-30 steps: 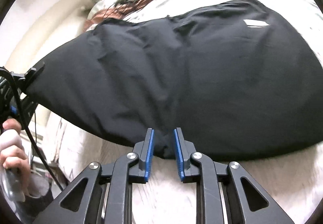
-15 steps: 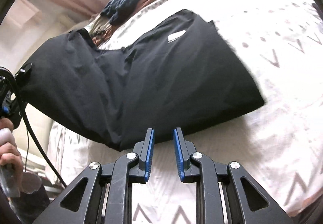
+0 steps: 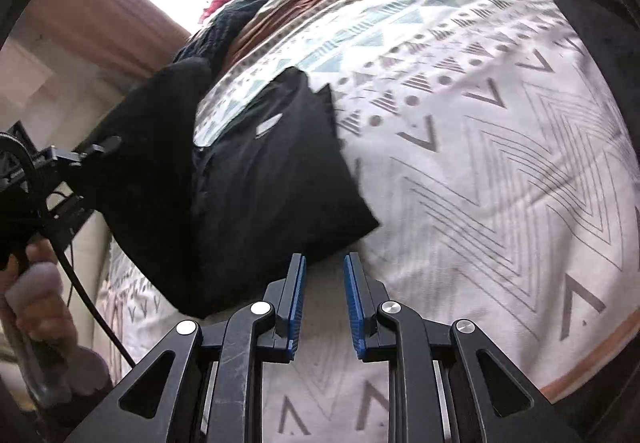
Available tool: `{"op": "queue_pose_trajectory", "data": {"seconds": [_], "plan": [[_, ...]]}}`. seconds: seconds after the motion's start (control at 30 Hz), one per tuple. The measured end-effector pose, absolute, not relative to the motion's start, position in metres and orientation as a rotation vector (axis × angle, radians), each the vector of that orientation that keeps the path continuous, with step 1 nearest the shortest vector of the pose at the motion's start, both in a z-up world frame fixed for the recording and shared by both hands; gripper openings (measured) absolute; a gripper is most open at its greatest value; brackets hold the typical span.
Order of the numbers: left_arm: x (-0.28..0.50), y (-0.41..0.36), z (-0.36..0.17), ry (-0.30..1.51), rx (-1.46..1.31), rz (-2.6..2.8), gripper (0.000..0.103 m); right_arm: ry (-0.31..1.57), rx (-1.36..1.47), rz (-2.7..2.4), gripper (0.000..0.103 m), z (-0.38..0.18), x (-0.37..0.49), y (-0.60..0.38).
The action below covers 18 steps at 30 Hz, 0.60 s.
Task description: Fold large clothes
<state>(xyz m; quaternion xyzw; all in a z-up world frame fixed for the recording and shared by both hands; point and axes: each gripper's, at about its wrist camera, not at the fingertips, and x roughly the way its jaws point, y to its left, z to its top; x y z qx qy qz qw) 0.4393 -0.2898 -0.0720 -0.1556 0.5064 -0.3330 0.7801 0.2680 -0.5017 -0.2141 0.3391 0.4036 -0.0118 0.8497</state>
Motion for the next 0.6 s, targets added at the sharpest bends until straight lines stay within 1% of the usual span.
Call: {"op": "queue_pose_trajectory", "data": {"seconds": [0.03, 0.07, 0.1, 0.13, 0.17, 0.2, 0.23, 0.3, 0.37, 0.47, 0.6], "plan": [[0.437, -0.3, -0.078, 1.117, -0.32, -0.739, 0.015, 0.855, 0.722, -0.03, 0.021, -0.217, 0.27, -0.504], [0.433, -0.31, -0.084, 1.147, -0.291, -0.749, 0.021, 0.858, 0.723, -0.032, 0.021, -0.218, 0.27, -0.504], [0.43, -0.316, -0.088, 1.171, -0.269, -0.753, 0.03, 0.861, 0.723, -0.033, 0.021, -0.219, 0.272, -0.504], [0.428, -0.318, -0.091, 1.186, -0.263, -0.762, 0.034, 0.864, 0.723, -0.031, 0.021, -0.22, 0.273, -0.504], [0.428, -0.318, -0.094, 1.191, -0.27, -0.772, 0.041, 0.867, 0.724, -0.028, 0.021, -0.221, 0.274, -0.503], [0.427, -0.314, -0.096, 1.192, -0.294, -0.787, 0.045, 0.87, 0.727, -0.022, 0.025, -0.222, 0.275, -0.502], [0.427, -0.307, -0.097, 1.192, -0.327, -0.799, 0.048, 0.871, 0.727, -0.013, 0.033, -0.221, 0.276, -0.5], [0.429, -0.293, -0.097, 1.188, -0.361, -0.79, 0.059, 0.867, 0.718, 0.003, 0.043, -0.22, 0.282, -0.494], [0.428, -0.279, -0.093, 1.158, -0.37, -0.761, 0.063, 0.863, 0.708, 0.035, 0.045, -0.217, 0.285, -0.487], [0.427, -0.244, -0.089, 1.123, -0.378, -0.706, 0.064, 0.861, 0.7, 0.082, 0.049, -0.211, 0.296, -0.476], [0.423, -0.204, -0.091, 1.107, -0.401, -0.615, 0.064, 0.836, 0.683, 0.139, 0.065, -0.198, 0.309, -0.463]]}}
